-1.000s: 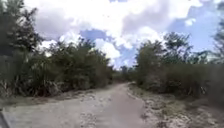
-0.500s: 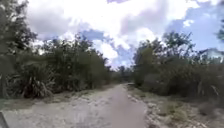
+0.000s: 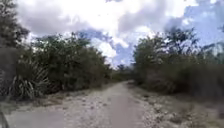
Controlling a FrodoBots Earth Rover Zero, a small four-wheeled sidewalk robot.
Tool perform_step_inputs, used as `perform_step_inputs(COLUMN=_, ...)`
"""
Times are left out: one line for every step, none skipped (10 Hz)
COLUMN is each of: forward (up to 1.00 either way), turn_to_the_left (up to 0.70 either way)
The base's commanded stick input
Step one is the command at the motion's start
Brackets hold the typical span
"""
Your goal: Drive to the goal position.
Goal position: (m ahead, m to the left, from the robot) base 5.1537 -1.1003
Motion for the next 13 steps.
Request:
perform_step_inputs(forward=0.7, turn_to_the_left=0.0)
perform_step_inputs(forward=0.7, turn_to_the_left=0.0)
perform_step_inputs(forward=0.7, turn_to_the_left=0.0)
perform_step_inputs(forward=0.7, turn_to_the_left=0.0)
perform_step_inputs(forward=0.7, turn_to_the_left=-0.04)
perform_step_inputs(forward=0.7, turn_to_the_left=-0.35)
perform_step_inputs(forward=0.7, turn_to_the_left=-0.35)
perform_step_inputs(forward=0.7, turn_to_the_left=-0.06)
perform_step_inputs(forward=0.7, turn_to_the_left=0.0)
perform_step_inputs(forward=0.7, turn_to_the_left=0.0)
perform_step_inputs(forward=0.7, turn_to_the_left=0.0)
perform_step_inputs(forward=0.7, turn_to_the_left=0.0)
perform_step_inputs(forward=0.7, turn_to_the_left=0.0)
